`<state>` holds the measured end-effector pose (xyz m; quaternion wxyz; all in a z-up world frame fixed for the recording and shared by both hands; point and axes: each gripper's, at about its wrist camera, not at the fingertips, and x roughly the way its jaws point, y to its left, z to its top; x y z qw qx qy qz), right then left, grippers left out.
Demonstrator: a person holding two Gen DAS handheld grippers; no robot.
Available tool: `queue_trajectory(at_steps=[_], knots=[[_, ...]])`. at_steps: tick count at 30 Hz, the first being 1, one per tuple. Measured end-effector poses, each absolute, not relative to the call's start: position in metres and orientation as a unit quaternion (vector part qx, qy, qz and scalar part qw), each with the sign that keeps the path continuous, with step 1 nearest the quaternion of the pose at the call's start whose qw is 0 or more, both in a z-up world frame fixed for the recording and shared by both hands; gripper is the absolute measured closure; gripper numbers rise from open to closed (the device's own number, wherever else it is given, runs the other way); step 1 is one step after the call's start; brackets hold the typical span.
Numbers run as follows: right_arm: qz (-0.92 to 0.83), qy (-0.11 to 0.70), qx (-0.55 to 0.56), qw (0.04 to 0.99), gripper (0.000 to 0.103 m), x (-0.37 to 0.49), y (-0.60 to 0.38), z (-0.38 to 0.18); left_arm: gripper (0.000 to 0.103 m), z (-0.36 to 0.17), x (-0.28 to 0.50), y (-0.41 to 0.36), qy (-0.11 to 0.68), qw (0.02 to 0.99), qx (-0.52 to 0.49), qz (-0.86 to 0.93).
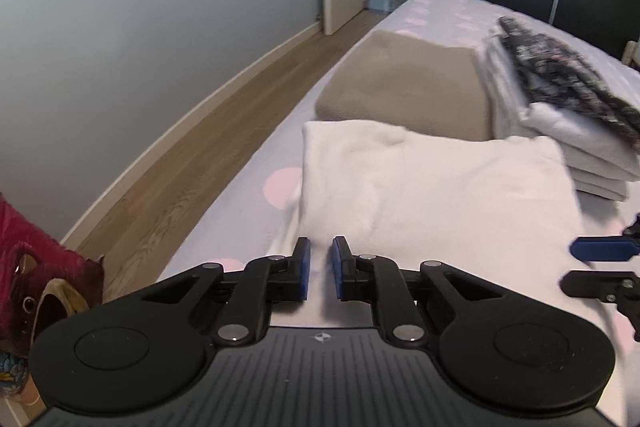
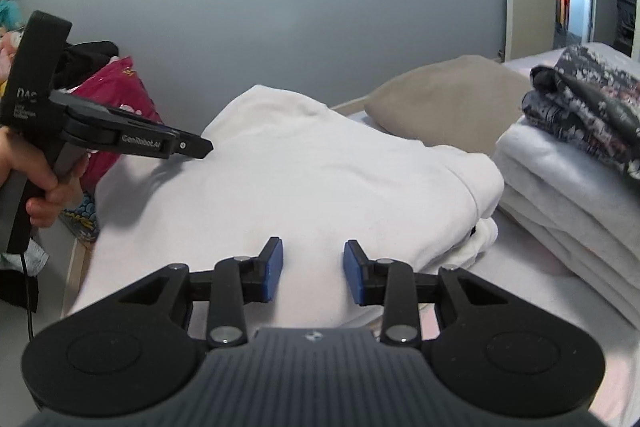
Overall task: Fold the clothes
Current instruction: 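Lower the cream top onto the folded stack and open both grippers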
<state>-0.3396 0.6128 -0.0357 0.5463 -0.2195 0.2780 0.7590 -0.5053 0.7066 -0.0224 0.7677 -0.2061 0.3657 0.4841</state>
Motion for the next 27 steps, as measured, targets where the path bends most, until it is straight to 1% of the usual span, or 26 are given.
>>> queue_trajectory(at_steps=[8,12,15,18,22,27], knots=[[0.746,0.293,-0.231,0.552,0.066,-0.349,0.63,-0.037,0.092,-0.035,-0.499,0.721,0.37,0.758,-0.216,0.492],[0.746,0.29,-0.23,0.553,0.066,-0.346,0.62,-0.027,0.092,-0.022,-0.51,0.71,0.347,0.764,-0.22,0.497],[0.756,0.285,-0.208,0.55,0.065,-0.339,0.606,-0.018,0.092,-0.007,-0.523,0.693,0.321,0.765,-0.213,0.516],[0.77,0.264,-0.203,0.543,0.065,-0.342,0.577,-0.007,0.092,0.007,-0.54,0.671,0.302,0.766,-0.217,0.525],[0.783,0.246,-0.21,0.532,0.065,-0.357,0.545,-0.006,0.092,0.006,-0.554,0.643,0.316,0.758,-0.217,0.528],[0.778,0.251,-0.228,0.529,0.066,-0.374,0.535,-0.016,0.092,-0.012,-0.563,0.646,0.335,0.735,-0.245,0.536]])
